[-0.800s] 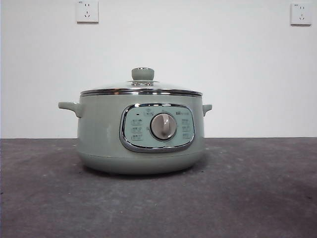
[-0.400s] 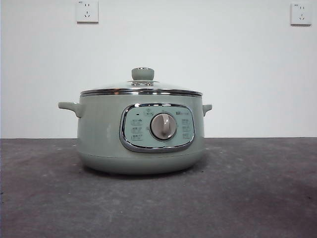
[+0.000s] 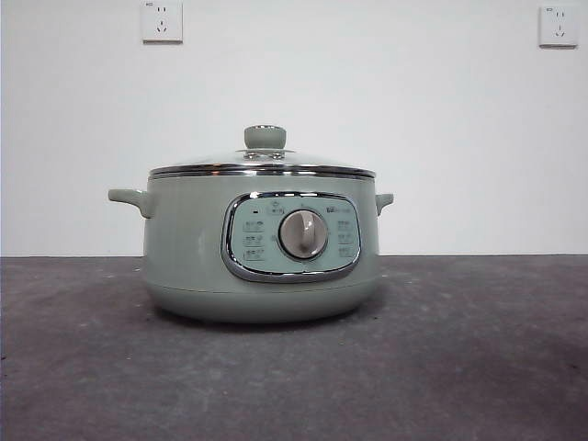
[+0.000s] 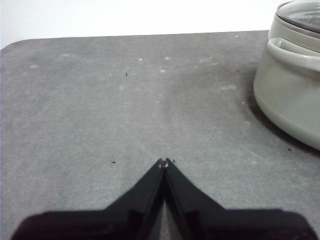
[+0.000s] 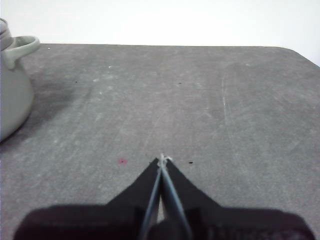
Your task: Pick up the egg,open the lid,put the egg in the pot,close the lid
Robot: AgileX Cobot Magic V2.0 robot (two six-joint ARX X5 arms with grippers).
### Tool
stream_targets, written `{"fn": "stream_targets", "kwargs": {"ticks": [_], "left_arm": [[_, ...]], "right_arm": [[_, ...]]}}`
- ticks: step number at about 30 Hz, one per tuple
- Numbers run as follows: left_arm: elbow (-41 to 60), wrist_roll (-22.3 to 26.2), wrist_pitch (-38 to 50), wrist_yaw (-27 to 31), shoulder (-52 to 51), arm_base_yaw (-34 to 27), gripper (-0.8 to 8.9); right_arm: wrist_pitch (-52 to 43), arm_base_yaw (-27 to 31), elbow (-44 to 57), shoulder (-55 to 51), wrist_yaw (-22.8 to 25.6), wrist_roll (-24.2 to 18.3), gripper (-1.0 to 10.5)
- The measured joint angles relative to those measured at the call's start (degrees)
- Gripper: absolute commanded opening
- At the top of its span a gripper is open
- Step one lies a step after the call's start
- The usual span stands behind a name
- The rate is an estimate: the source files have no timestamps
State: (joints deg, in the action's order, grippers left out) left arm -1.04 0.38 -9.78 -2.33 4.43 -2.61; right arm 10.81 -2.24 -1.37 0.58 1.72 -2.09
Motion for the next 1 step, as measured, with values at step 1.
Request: {"fn": "stream_targets", "kwargs": {"ticks": [1], "left_arm": [[0.0,0.0,0.0,0.0,0.0,0.0,-0.04]], "right_arm": [[0.0,0.0,0.0,0.0,0.0,0.0,0.0]]}}
